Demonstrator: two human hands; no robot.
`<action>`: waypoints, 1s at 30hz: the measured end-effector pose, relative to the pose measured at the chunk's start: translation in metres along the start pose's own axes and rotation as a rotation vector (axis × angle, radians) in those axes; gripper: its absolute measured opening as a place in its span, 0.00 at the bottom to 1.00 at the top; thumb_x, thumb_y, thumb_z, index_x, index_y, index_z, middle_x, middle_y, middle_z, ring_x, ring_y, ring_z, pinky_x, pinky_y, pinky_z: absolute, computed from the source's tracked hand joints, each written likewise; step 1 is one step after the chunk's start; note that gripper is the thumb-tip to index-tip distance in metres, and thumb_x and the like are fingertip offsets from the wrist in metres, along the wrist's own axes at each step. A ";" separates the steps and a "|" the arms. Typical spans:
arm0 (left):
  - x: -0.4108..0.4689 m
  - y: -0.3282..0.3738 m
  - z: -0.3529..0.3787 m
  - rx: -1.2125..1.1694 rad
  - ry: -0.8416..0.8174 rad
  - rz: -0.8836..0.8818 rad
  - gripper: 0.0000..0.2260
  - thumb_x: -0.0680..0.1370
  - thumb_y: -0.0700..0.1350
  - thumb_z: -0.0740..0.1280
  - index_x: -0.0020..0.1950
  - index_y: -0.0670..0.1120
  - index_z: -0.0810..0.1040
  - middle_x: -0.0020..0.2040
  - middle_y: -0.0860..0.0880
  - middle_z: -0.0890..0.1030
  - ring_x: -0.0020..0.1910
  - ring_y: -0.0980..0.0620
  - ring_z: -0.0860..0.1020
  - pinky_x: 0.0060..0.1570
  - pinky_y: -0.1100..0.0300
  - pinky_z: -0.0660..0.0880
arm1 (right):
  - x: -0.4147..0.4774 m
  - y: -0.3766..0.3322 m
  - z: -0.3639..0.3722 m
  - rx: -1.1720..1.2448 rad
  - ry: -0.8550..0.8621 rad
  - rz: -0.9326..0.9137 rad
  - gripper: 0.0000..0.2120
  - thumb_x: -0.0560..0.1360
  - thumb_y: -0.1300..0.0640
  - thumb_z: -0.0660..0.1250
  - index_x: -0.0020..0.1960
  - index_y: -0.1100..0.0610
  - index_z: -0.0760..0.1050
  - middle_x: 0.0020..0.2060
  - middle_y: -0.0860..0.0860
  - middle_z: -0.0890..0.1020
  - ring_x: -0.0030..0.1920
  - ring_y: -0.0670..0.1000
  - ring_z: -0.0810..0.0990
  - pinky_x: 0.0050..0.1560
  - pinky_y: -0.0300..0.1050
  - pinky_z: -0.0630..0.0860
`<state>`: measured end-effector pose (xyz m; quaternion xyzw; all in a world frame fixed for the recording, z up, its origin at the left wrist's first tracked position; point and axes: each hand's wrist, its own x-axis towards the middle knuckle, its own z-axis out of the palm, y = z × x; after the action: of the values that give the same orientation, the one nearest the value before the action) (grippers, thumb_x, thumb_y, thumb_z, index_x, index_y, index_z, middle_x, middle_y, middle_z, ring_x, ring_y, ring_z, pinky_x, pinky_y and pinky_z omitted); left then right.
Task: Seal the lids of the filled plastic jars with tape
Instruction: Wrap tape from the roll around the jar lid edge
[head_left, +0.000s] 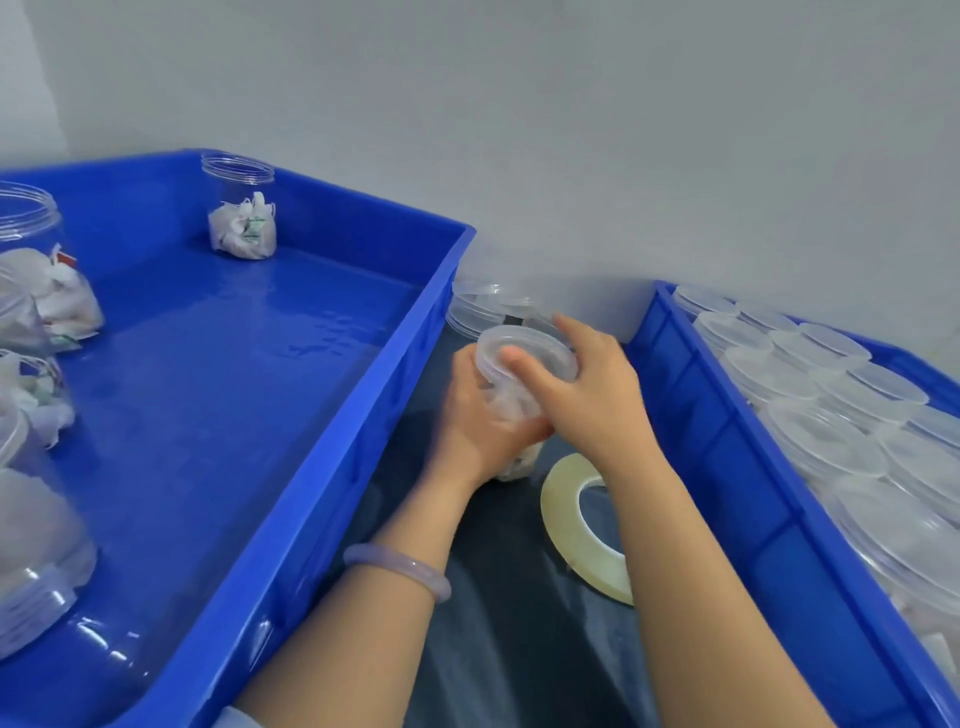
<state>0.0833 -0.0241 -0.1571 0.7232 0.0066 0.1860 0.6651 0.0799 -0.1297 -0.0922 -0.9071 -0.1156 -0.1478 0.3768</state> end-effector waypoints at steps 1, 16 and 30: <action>0.000 -0.002 -0.002 -0.002 0.031 -0.004 0.38 0.57 0.51 0.82 0.61 0.54 0.67 0.57 0.56 0.76 0.57 0.56 0.76 0.55 0.56 0.76 | -0.010 0.009 -0.011 0.004 -0.043 0.079 0.42 0.60 0.24 0.63 0.66 0.48 0.71 0.62 0.48 0.75 0.62 0.48 0.73 0.56 0.41 0.69; -0.037 0.008 -0.002 0.165 0.185 0.290 0.16 0.67 0.51 0.76 0.50 0.47 0.78 0.44 0.51 0.76 0.42 0.56 0.76 0.42 0.65 0.74 | -0.032 0.052 -0.020 0.123 -0.159 0.302 0.19 0.78 0.41 0.56 0.48 0.55 0.77 0.41 0.51 0.82 0.38 0.45 0.79 0.42 0.42 0.73; -0.039 0.004 0.010 0.078 -0.080 0.074 0.09 0.68 0.38 0.76 0.48 0.45 0.85 0.39 0.60 0.83 0.40 0.63 0.81 0.45 0.70 0.75 | -0.052 0.065 -0.006 0.304 -0.037 0.109 0.20 0.77 0.66 0.57 0.40 0.43 0.76 0.35 0.34 0.78 0.41 0.24 0.71 0.40 0.18 0.63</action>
<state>0.0486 -0.0438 -0.1639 0.7551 -0.0397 0.1809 0.6290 0.0519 -0.1840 -0.1492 -0.8471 -0.0941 -0.0915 0.5151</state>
